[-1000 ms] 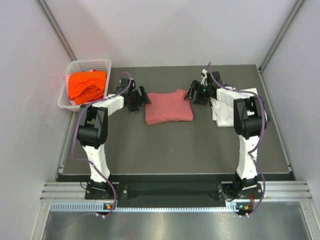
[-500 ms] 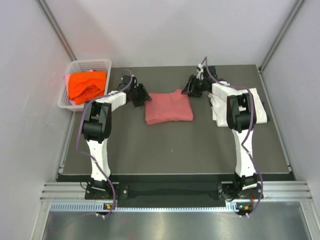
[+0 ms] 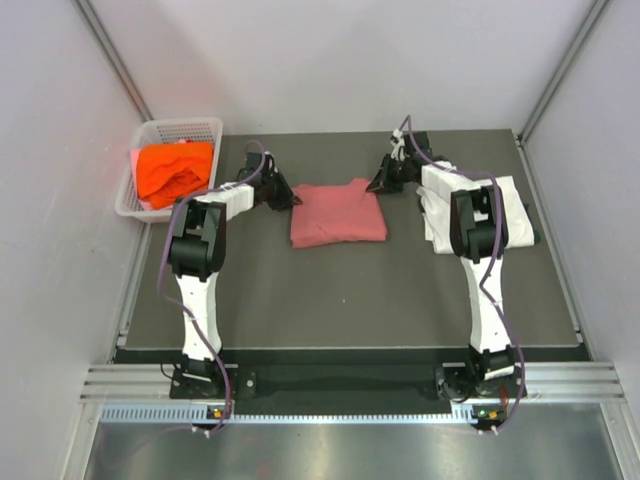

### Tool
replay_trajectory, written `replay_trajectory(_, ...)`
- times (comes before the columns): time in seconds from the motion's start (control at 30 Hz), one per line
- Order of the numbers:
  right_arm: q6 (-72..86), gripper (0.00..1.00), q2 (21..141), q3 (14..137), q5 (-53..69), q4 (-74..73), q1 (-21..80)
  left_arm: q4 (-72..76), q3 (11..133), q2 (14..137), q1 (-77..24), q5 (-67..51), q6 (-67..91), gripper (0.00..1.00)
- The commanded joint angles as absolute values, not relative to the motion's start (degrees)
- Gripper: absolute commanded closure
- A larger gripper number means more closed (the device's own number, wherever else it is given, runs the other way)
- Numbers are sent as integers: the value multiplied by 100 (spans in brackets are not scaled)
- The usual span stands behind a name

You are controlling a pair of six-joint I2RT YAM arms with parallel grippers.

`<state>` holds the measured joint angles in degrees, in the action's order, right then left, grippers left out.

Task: Fold and stack the t-shirts
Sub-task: Neatly place the folded tshirt to the corner

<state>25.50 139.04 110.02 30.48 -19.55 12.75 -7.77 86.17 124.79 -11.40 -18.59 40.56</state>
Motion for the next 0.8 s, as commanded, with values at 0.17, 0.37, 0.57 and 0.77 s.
replay_trajectory(0.17, 2312, 100, 13184, 10662, 2786, -1767, 1345, -659, 8508, 12226, -1160, -1775, 3867, 100)
replay_trajectory(0.37, 2303, 100, 12490, 10056, 2821, -1336, 1345, -528, 8016, 11550, -1230, -1609, 3727, 100)
replay_trajectory(0.57, 2162, 100, 11884, 9485, 2848, -1195, 1354, -334, 7498, 11022, -1424, -1248, 3542, 100)
replay_trajectory(0.77, 2057, 100, 11049, 8659, 2822, -993, 1345, -351, 7313, 10513, -1696, -1187, 3516, 100)
